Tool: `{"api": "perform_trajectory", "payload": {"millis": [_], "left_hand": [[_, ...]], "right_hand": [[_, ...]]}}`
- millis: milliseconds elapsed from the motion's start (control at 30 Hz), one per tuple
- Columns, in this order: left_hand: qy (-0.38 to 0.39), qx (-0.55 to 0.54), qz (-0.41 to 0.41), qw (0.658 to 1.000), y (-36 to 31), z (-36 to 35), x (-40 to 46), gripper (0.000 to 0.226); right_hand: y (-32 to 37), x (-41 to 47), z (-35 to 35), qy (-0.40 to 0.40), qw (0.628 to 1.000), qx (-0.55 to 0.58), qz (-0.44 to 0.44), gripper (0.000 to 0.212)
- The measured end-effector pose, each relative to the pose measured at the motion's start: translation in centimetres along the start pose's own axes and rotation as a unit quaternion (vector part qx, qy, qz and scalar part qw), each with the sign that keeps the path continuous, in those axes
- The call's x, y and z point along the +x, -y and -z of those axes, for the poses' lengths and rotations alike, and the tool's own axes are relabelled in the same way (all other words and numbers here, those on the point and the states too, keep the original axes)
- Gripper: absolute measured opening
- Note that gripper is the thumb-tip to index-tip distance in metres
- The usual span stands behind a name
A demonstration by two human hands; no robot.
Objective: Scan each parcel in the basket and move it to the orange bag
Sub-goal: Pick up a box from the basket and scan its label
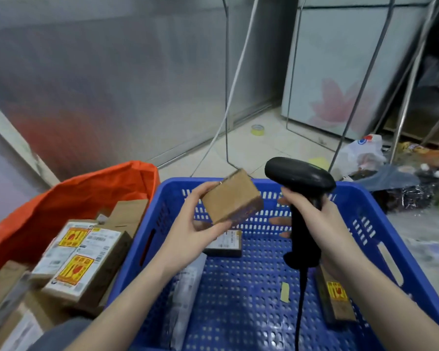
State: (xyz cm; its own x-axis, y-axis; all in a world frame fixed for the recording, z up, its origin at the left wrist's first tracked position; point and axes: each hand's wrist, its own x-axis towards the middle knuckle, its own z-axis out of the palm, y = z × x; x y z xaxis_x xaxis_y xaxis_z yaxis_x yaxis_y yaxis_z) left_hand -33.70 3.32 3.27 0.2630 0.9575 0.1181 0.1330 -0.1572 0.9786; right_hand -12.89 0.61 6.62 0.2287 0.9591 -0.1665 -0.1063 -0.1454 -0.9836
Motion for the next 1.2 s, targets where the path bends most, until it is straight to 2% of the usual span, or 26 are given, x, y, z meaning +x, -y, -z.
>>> {"api": "perform_trajectory", "payload": {"millis": [200,300,367,433,500,600,800,867,967,1100,1200], "left_hand": [[0.058,0.055,-0.018,0.997,1.9,-0.4,0.1,0.063],[0.111,0.045,-0.012,0.993,2.3,-1.5,0.2,0.044],[0.092,0.015,-0.001,0.996,2.5,-2.1,0.3,0.034],[0.023,-0.003,0.021,0.999,2.7,-2.4,0.6,0.044],[-0.037,-0.027,0.059,0.997,3.1,-2.2,1.3,0.04],[-0.012,-0.067,0.122,0.99,3.7,-1.3,2.5,0.054],[0.072,0.005,0.14,0.987,3.1,-0.6,2.6,0.066],[0.051,0.005,0.142,0.989,3.0,-0.2,2.7,0.073],[-0.025,-0.028,0.161,0.986,3.3,0.7,3.1,0.083],[-0.099,-0.047,0.157,0.981,3.6,1.3,3.3,0.065],[-0.133,-0.035,0.16,0.977,3.9,1.7,3.3,0.073]], "right_hand": [[-1.2,0.7,-0.2,-0.01,1.0,0.016,-0.006,0.016],[-2.1,1.3,-0.2,0.001,1.0,0.025,-0.013,0.021],[-2.8,1.5,-0.4,0.012,1.0,0.012,-0.008,0.02],[-3.2,1.5,-0.6,0.021,1.0,0.015,-0.003,0.02],[-3.5,1.5,-0.8,0.032,0.999,0.017,0.003,0.019],[-3.5,1.7,-1.0,0.044,0.999,0.007,0.01,0.019],[-3.1,2.0,-0.9,0.077,0.997,0.021,0.001,0.023],[-3.1,2.0,-0.8,0.075,0.997,-0.006,0.001,0.02],[-3.1,2.0,-0.5,0.067,0.995,-0.073,0.01,0.012],[-3.1,2.0,-0.4,0.08,0.991,-0.108,0.017,0.026],[-3.2,1.9,-0.7,0.082,0.989,-0.121,0.014,0.029]]}}
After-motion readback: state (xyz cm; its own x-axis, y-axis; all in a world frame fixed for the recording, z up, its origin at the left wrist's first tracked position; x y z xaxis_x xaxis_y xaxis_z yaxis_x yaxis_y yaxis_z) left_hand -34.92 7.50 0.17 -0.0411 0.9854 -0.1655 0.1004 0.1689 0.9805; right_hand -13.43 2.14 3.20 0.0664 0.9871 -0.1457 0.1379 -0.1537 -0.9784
